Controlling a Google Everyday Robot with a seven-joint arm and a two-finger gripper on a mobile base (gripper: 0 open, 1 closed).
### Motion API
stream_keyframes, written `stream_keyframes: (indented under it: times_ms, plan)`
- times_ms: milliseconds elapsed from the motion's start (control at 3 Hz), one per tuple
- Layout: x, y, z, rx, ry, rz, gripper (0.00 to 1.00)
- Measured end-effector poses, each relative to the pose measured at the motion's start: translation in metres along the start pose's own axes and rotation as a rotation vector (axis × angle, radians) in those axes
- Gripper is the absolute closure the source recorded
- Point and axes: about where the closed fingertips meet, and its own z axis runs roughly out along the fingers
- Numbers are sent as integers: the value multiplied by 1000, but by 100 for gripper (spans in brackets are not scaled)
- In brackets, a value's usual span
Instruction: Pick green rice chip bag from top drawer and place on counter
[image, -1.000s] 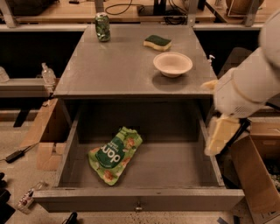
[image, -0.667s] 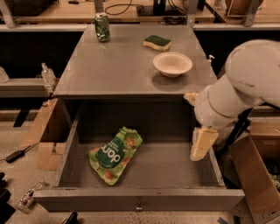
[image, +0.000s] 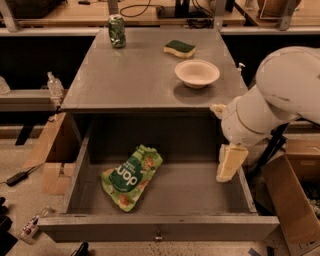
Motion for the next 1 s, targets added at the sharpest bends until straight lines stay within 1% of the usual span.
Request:
stream_keyframes:
  times_ms: [333, 667, 1000]
  plan:
    - [-34, 5, 33, 20, 46, -95, 0]
    - [-71, 15, 106, 36, 44, -223, 0]
    - [-89, 12, 151, 64, 53, -309, 0]
